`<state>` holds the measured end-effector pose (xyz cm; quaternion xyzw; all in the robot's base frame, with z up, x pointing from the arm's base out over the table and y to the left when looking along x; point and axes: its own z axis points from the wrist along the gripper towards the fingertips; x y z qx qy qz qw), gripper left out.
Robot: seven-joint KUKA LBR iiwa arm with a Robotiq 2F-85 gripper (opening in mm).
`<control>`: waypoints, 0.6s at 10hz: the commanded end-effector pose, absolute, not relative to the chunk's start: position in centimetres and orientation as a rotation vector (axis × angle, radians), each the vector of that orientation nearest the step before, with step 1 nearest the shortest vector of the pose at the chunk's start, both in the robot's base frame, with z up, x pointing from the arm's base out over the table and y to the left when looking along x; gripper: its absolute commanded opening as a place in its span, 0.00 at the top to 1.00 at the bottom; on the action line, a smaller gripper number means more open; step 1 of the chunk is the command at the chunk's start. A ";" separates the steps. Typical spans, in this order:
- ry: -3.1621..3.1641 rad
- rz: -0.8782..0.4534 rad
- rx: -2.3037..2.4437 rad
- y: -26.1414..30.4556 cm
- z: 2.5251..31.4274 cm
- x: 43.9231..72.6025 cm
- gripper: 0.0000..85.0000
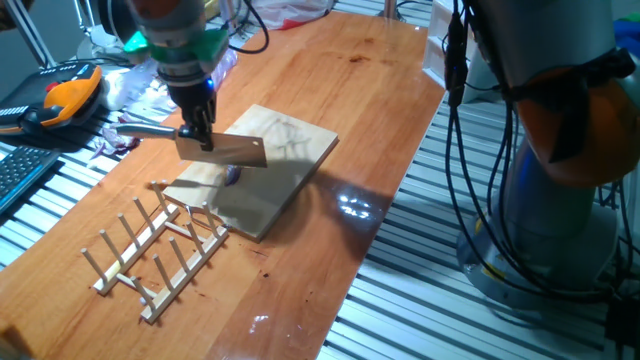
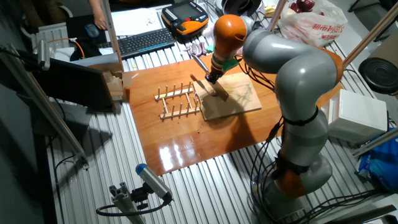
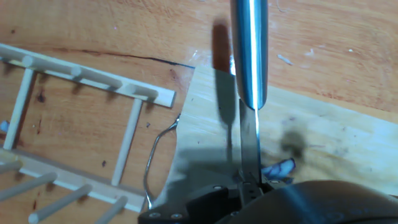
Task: Chop the onions
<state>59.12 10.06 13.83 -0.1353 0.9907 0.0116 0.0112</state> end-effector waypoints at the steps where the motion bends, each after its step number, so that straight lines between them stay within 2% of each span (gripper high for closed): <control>1: 3.099 0.038 -0.417 10.3 13.4 59.4 1.00; 4: 3.086 -0.023 -0.490 9.9 12.3 59.7 1.00; 6: 3.089 -0.008 -0.495 9.4 11.6 59.5 1.00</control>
